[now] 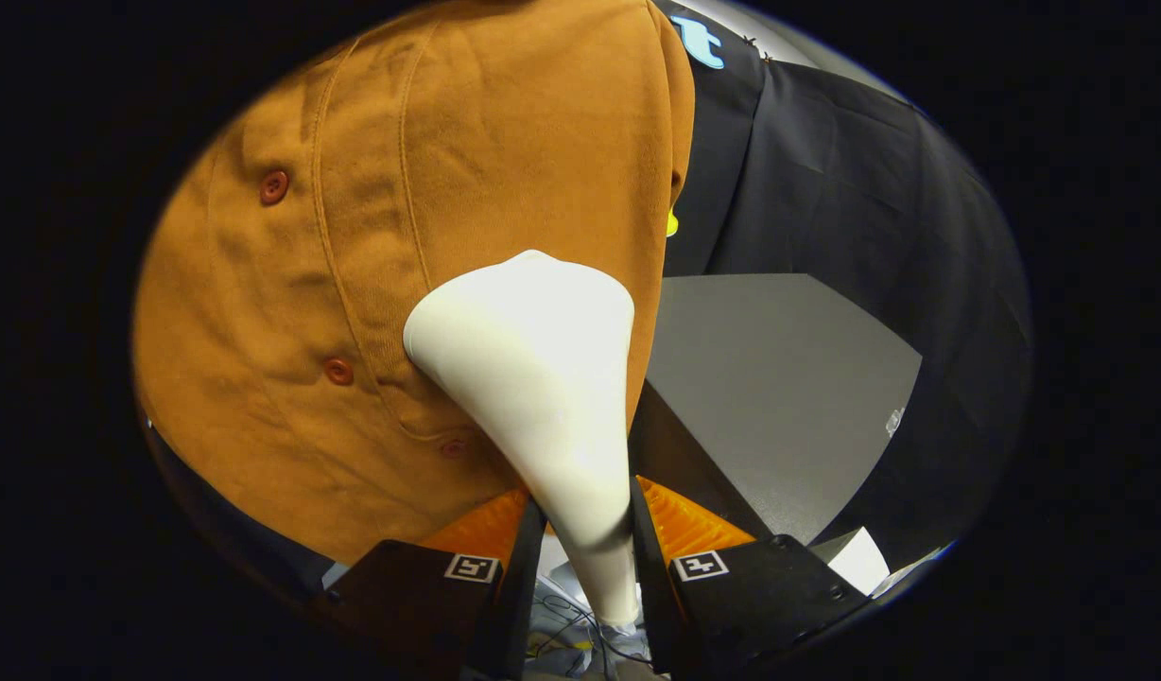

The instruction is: Iron the clothes twice with a garment steamer, once on the left side and once on the right side.

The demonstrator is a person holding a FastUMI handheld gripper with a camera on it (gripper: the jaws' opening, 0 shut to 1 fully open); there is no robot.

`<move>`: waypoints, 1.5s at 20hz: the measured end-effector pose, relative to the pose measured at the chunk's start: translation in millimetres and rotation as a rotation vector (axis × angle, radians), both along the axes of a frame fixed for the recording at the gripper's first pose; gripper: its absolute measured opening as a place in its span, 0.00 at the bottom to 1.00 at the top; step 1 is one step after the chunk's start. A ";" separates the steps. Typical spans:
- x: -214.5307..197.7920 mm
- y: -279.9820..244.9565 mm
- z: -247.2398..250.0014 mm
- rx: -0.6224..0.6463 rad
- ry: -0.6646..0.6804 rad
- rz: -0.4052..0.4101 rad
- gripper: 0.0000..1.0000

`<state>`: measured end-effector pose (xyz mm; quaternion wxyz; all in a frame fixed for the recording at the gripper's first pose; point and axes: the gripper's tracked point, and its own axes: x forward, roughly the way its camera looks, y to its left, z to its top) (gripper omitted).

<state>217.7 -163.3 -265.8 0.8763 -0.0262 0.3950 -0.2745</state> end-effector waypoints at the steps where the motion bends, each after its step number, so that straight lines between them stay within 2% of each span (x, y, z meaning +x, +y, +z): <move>1: -2.4 -0.9 -4.6 0.007 0.009 0.000 0.52; 9: -16.8 -7.4 -24.8 0.054 0.074 -0.002 0.52; 14: -21.4 -8.4 -15.0 0.057 0.061 0.004 0.52; 21: -11.5 11.6 71.4 0.000 -0.119 0.057 0.52; 26: 9.1 52.7 127.5 -0.030 -0.256 0.141 0.52; 30: 24.7 85.8 148.2 -0.024 -0.319 0.219 0.52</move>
